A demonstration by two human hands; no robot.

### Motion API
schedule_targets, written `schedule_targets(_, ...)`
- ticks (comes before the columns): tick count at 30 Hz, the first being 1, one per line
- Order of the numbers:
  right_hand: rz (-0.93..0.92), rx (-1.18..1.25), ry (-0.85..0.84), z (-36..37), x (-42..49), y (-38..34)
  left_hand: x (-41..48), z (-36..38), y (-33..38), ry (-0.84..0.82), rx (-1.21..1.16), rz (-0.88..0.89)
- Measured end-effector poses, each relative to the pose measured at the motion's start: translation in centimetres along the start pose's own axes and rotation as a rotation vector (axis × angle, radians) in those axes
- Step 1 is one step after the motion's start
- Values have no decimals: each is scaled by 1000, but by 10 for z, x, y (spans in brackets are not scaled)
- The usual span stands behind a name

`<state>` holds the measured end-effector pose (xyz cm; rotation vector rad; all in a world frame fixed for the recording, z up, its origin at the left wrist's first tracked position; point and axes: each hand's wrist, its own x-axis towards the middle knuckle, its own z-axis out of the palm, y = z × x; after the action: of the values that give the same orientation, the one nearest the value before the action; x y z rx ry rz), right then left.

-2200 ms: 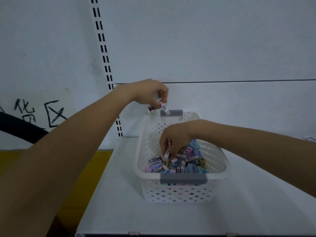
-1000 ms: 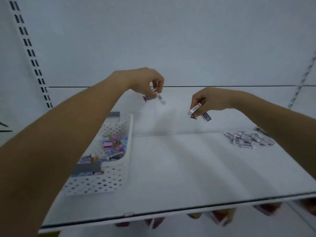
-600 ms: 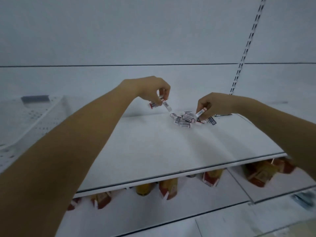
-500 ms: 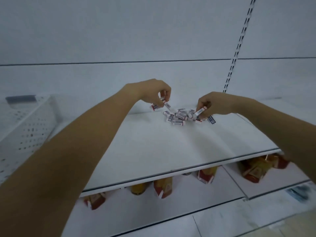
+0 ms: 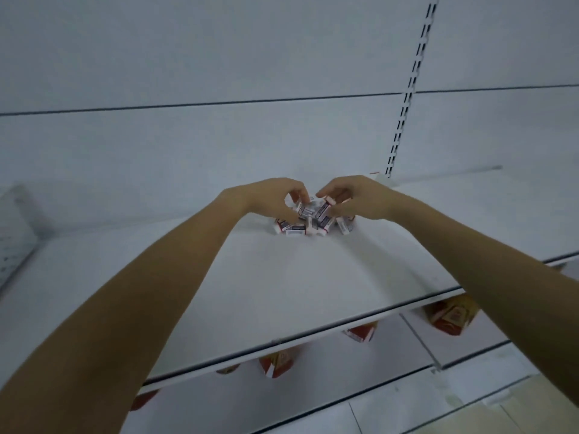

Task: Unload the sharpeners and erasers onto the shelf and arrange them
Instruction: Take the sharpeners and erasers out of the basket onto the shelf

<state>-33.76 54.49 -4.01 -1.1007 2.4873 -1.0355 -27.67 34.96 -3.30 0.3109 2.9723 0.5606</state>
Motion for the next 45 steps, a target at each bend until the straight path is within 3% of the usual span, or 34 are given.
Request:
schedule_targets(4,-90,-42,33,-12,7,3,1,-13,-1,-31,19,-102)
schedule_targets(10,-147,-242,-185,-12,11,17,-5,0,2,-106,113,-316)
schedule_targets(17,-246,-368,-253,-16,13,14,-42,8,0,-59,118,-520)
schedule_targets(21,-411,-388,-202,-9,15,-5,-71,-1,2,79,110,-556)
schedule_targets(27,-665,-439,-267,22,16,-64,-123,-32,9,373,257,-579)
schedule_targets(32,-802,-488,-305,66,9,-130,-186,-57,2,511,452,-617)
schedule_targets(38,-804,-479,-268,124,8,-208,-283,-90,-22,547,525,-636)
schedule_targets(45,-722,-516,-68,191,18,-289,-390,-119,-68,610,503,-636)
